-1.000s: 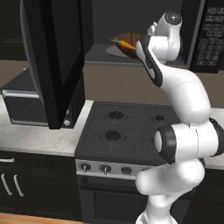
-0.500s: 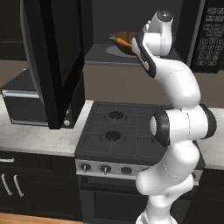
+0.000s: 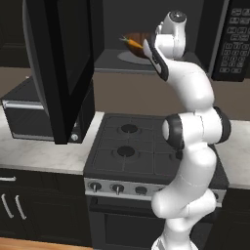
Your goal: Place the bowl containing the mushroom and carrot in the microwave. Close the microwave door and press the start button to microwave the meal.
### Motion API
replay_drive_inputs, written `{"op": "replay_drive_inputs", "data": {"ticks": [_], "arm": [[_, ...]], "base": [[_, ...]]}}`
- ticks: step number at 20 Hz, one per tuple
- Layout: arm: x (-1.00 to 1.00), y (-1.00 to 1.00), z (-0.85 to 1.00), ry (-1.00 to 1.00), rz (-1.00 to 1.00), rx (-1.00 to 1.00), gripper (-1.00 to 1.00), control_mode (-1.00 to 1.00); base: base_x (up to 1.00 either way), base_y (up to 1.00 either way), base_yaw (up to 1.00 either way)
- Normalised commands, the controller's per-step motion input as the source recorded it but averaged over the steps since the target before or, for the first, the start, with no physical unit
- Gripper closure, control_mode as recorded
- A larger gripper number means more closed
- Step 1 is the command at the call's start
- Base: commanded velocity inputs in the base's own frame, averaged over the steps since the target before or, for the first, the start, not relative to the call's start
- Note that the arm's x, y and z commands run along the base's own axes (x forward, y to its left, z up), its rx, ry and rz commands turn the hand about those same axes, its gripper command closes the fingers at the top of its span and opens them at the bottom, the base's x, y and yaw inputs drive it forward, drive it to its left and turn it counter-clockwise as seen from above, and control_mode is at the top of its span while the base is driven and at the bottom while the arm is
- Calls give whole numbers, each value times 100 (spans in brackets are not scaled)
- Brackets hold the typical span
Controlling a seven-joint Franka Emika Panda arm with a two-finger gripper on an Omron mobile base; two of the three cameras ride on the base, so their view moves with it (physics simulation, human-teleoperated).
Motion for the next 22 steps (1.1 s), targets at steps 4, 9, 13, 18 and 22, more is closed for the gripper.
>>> {"op": "replay_drive_inputs", "data": {"ticks": [4,9,13,18,22], "arm": [[-3,-3,0,0,0,0,-100,-100],[-31,0,-2,-7,0,0,-100,-100],[-63,0,-25,-22,0,0,-100,-100],[-78,0,-27,-27,0,0,-100,-100],[-92,0,-2,-15,0,-2,-100,-100]], "base": [[0,0,0],[0,0,0],[0,0,0],[0,0,0],[0,0,0]]}}
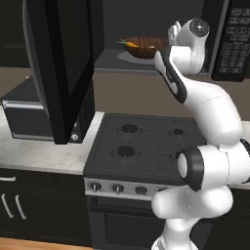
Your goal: Place the bowl containing the mushroom and carrot in the microwave. Close the microwave door and press the start button to microwave the meal.
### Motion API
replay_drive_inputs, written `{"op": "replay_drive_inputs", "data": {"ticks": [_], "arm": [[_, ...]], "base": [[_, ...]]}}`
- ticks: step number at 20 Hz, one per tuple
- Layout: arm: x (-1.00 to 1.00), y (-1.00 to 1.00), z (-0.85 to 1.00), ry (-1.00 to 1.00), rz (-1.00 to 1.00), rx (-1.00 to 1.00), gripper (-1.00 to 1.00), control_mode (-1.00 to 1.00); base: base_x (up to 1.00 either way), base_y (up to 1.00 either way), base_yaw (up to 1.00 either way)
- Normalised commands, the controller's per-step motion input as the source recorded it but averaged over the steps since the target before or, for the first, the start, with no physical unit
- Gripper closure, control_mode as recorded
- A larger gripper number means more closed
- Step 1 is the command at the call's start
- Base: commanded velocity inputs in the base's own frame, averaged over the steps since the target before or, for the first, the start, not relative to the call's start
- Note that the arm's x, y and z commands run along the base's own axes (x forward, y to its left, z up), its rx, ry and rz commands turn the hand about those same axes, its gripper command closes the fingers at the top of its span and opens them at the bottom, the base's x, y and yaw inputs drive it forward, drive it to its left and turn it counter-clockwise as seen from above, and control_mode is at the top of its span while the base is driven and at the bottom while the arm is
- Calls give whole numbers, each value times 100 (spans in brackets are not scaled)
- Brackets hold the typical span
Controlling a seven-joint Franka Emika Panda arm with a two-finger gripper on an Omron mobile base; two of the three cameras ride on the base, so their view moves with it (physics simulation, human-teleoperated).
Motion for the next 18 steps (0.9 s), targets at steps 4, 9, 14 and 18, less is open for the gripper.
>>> {"op": "replay_drive_inputs", "data": {"ticks": [4,9,14,18], "arm": [[-100,0,7,-1,0,-6,-100,-100],[-100,5,26,0,9,-19,-100,-100],[-100,8,40,1,24,-38,-100,-100],[-100,19,35,6,35,-50,-100,-100]], "base": [[0,0,0],[0,0,0],[0,0,0],[0,0,0]]}}
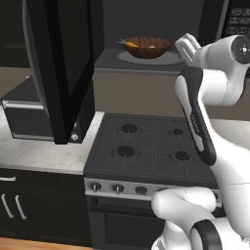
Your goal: Place the bowl containing the mushroom and carrot in the microwave. Close the microwave door and press the start button to microwave the meal.
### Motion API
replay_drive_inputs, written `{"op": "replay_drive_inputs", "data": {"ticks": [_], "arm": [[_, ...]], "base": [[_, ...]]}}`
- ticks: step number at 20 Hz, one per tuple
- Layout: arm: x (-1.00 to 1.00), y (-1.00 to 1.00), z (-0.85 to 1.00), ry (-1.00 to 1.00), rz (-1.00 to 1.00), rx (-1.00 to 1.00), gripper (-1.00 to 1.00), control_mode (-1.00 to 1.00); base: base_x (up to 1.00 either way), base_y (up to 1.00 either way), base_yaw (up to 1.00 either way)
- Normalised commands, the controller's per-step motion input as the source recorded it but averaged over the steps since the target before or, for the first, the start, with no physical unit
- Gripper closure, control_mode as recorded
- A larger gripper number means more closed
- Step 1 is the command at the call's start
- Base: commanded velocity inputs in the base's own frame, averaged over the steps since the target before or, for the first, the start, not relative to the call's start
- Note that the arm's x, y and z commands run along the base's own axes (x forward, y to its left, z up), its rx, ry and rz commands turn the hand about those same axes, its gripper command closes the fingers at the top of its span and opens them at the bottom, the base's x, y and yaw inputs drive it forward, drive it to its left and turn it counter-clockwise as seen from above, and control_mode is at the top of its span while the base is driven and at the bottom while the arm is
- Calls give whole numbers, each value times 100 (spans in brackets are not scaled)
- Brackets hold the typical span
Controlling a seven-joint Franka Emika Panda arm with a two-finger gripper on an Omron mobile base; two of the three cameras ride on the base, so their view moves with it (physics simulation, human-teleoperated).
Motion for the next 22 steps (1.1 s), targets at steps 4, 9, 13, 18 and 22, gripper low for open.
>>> {"op": "replay_drive_inputs", "data": {"ticks": [4,9,13,18,22], "arm": [[-100,35,33,14,38,-58,-100,-100],[-100,44,18,20,37,-63,-100,-100],[-100,52,2,14,34,-61,-100,-100],[-90,53,-30,-3,32,-50,-100,-100],[-56,54,-71,-21,26,-39,-100,-100]], "base": [[0,0,0],[0,0,0],[0,0,0],[0,0,0],[0,0,0]]}}
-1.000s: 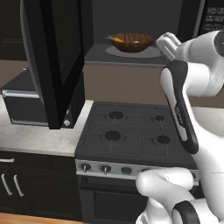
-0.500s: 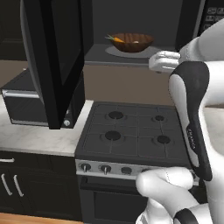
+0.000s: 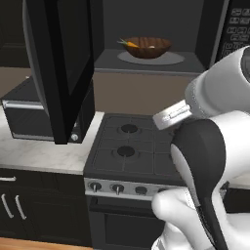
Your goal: Place the bowl containing the mushroom and carrot in the microwave. Close the microwave door and press the start button to microwave the meal.
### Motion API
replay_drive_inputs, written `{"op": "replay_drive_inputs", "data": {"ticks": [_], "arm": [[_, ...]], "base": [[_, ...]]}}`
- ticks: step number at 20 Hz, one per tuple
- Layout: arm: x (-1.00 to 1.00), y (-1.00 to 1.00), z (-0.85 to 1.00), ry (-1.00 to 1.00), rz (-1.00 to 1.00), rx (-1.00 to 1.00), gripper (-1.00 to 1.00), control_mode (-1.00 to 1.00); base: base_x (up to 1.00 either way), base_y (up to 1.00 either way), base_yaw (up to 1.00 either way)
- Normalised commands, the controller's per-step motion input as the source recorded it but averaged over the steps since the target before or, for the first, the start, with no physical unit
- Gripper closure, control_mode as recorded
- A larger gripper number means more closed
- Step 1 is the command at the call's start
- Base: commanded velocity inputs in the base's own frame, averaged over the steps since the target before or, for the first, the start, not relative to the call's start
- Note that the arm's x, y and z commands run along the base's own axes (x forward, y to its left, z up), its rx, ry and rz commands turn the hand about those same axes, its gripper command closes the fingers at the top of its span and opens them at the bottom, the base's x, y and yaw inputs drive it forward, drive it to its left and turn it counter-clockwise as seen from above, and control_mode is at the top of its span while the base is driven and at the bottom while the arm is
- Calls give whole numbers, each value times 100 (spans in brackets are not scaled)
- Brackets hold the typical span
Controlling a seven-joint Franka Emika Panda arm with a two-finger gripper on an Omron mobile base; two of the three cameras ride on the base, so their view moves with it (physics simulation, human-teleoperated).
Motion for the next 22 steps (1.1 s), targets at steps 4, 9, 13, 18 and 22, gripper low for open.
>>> {"op": "replay_drive_inputs", "data": {"ticks": [4,9,13,18,22], "arm": [[-34,56,-40,-21,16,-34,-100,-100],[-26,67,13,-5,5,-26,-100,-100],[-15,81,37,0,0,-25,-100,-100],[-5,92,21,0,0,-26,-100,-100],[0,100,0,-5,0,-28,-100,-100]], "base": [[0,0,0],[0,0,0],[0,0,0],[0,0,0],[0,0,0]]}}
